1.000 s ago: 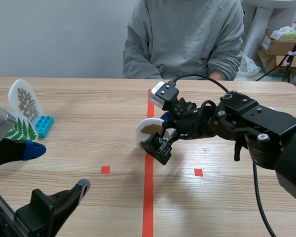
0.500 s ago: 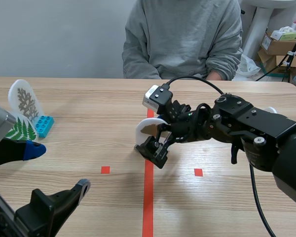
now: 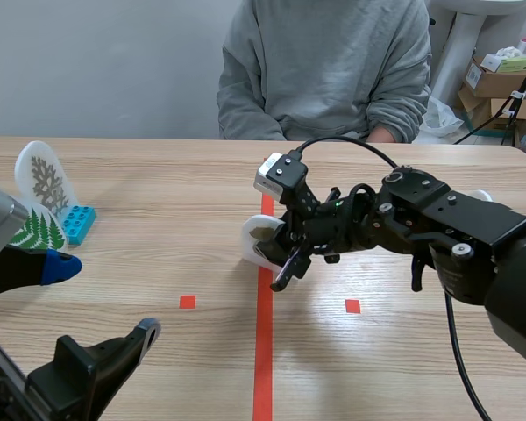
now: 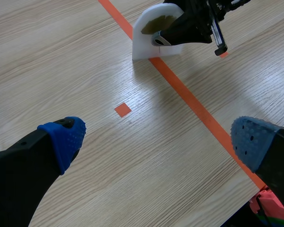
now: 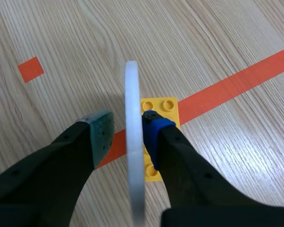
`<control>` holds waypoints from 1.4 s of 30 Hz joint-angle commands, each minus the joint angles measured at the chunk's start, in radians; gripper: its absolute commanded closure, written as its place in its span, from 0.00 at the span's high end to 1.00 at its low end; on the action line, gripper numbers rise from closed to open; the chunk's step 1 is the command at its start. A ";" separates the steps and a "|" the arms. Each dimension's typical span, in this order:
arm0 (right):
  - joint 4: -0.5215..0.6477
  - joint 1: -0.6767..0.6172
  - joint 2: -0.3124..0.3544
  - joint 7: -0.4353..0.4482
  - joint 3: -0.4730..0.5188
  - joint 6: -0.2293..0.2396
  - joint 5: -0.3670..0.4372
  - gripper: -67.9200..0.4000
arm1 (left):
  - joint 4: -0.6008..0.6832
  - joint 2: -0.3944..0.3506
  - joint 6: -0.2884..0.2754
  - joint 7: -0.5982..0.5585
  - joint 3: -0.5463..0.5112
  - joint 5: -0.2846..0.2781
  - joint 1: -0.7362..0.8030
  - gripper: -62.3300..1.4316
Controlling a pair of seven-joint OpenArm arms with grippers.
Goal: Do the leaf sorting experiment
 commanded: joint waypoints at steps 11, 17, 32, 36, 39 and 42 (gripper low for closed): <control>0.031 0.015 0.015 -0.016 0.011 0.002 0.008 0.03 | 0.002 0.008 -0.002 -0.011 -0.006 -0.011 -0.003 1.00; 0.097 0.006 0.079 -0.048 0.060 0.002 0.107 0.03 | 0.002 0.008 -0.002 -0.012 -0.006 -0.011 -0.003 1.00; 0.184 -0.174 0.238 -0.190 0.529 -0.085 0.316 0.03 | 0.002 0.008 -0.002 -0.014 -0.006 -0.011 -0.003 1.00; 0.183 -0.197 0.238 -0.188 0.568 -0.158 0.289 0.03 | 0.002 0.008 -0.002 -0.014 -0.006 -0.011 -0.003 1.00; 0.172 -0.202 0.238 -0.165 0.568 -0.222 0.245 0.03 | 0.002 0.008 -0.002 -0.014 -0.006 -0.011 -0.003 1.00; 0.148 -0.201 0.238 -0.142 0.568 -0.225 0.224 0.03 | 0.002 0.008 -0.002 -0.014 -0.006 -0.011 -0.003 1.00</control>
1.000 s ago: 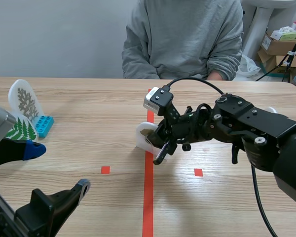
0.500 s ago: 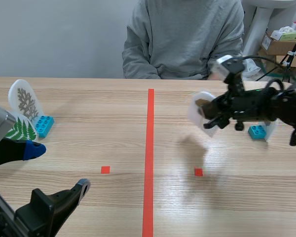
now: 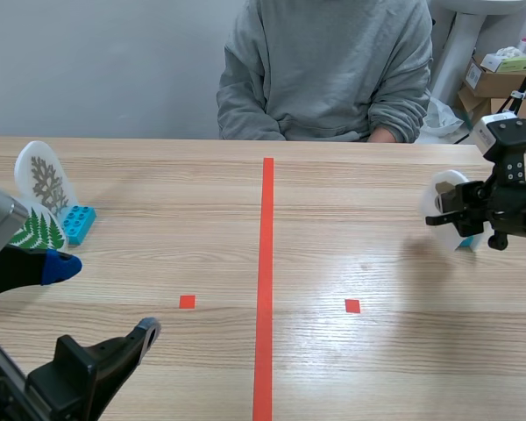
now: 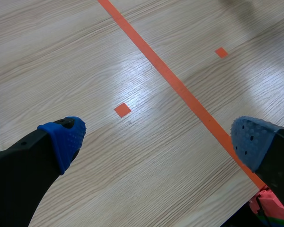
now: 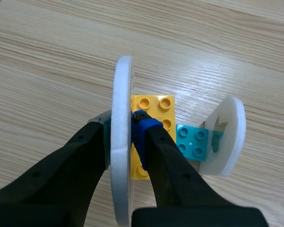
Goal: Do the leaf sorting experiment
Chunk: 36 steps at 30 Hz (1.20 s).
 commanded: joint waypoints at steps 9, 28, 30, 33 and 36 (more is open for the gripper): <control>-0.098 0.024 0.028 0.089 -0.007 -0.035 -0.026 0.03 | 0.002 0.008 -0.002 -0.013 -0.006 -0.011 -0.003 1.00; -0.104 0.023 0.041 0.076 0.050 -0.048 -0.033 0.39 | 0.002 0.008 -0.002 -0.013 -0.006 -0.011 -0.003 1.00; -0.104 0.023 0.041 0.076 0.050 -0.048 -0.033 0.46 | 0.002 0.008 -0.002 -0.013 -0.006 -0.011 -0.003 1.00; -0.104 0.023 0.041 0.081 0.050 -0.048 -0.037 0.59 | 0.002 0.008 -0.002 -0.013 -0.006 -0.011 -0.003 1.00; -0.104 0.023 0.041 0.084 0.050 -0.047 -0.045 0.67 | 0.002 0.008 -0.002 -0.013 -0.006 -0.011 -0.003 1.00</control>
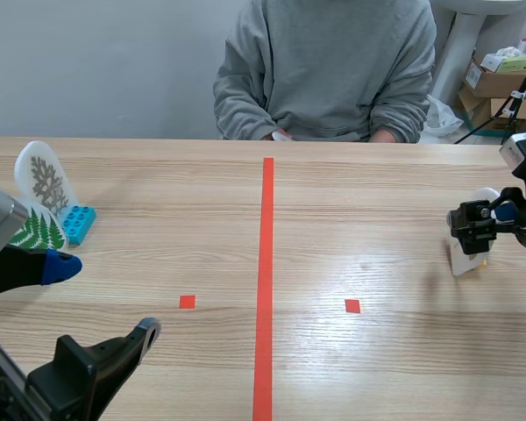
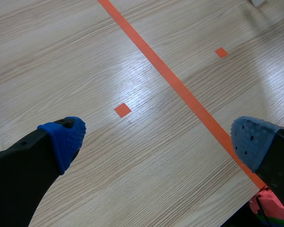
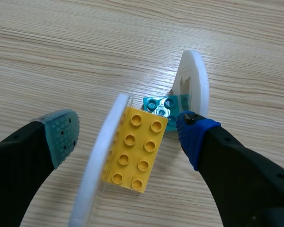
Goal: Do the leaf sorting experiment
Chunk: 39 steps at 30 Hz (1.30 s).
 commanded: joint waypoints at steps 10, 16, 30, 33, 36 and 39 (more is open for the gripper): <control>0.008 0.016 0.021 -0.010 0.002 0.035 -0.006 0.95 | 0.002 0.008 -0.002 -0.013 -0.006 -0.011 -0.003 1.00; 0.033 -0.017 0.027 -0.055 0.032 0.079 0.063 0.95 | 0.002 0.008 -0.002 -0.013 -0.006 -0.011 -0.003 1.00; 0.489 -0.504 0.027 -0.066 0.305 0.262 0.126 0.95 | 0.002 0.008 -0.002 -0.013 -0.006 -0.011 -0.003 1.00; 0.619 -0.624 0.027 -0.065 0.359 0.314 0.158 0.95 | 0.002 0.008 -0.002 -0.013 -0.006 -0.011 -0.003 1.00; 0.741 -0.718 0.027 -0.066 0.387 0.336 0.174 0.95 | 0.002 0.008 -0.002 -0.013 -0.006 -0.011 -0.003 1.00; 0.843 -0.782 0.025 -0.067 0.390 0.343 0.174 0.95 | 0.002 0.008 -0.002 -0.013 -0.006 -0.011 -0.003 1.00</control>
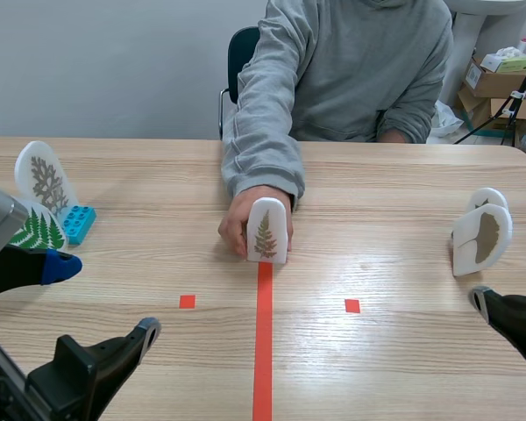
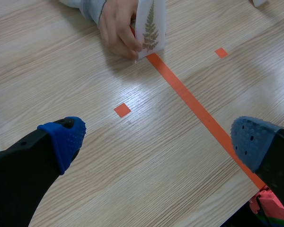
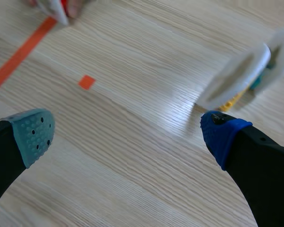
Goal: Do the leaf sorting experiment
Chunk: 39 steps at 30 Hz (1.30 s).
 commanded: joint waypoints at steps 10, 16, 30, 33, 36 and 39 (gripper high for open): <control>0.201 -0.031 -0.054 -0.094 -0.005 0.001 0.076 0.95 | 0.002 0.008 -0.002 -0.016 -0.006 -0.012 -0.003 1.00; 0.214 -0.031 -0.058 -0.113 -0.006 0.008 0.090 0.95 | 0.002 0.008 -0.003 -0.021 -0.006 -0.026 -0.003 1.00; 0.214 -0.031 -0.058 -0.112 -0.006 0.042 0.152 0.95 | 0.002 0.008 -0.003 -0.019 -0.006 -0.026 -0.003 1.00; 0.214 -0.031 -0.058 -0.112 -0.006 0.042 0.152 0.95 | 0.002 0.008 -0.003 -0.019 -0.006 -0.026 -0.003 1.00; 0.214 -0.031 -0.058 -0.112 -0.006 0.042 0.152 0.95 | 0.002 0.008 -0.003 -0.019 -0.006 -0.026 -0.003 1.00; 0.214 -0.031 -0.058 -0.112 -0.006 0.042 0.152 0.95 | 0.002 0.008 -0.002 -0.019 -0.006 -0.026 -0.003 1.00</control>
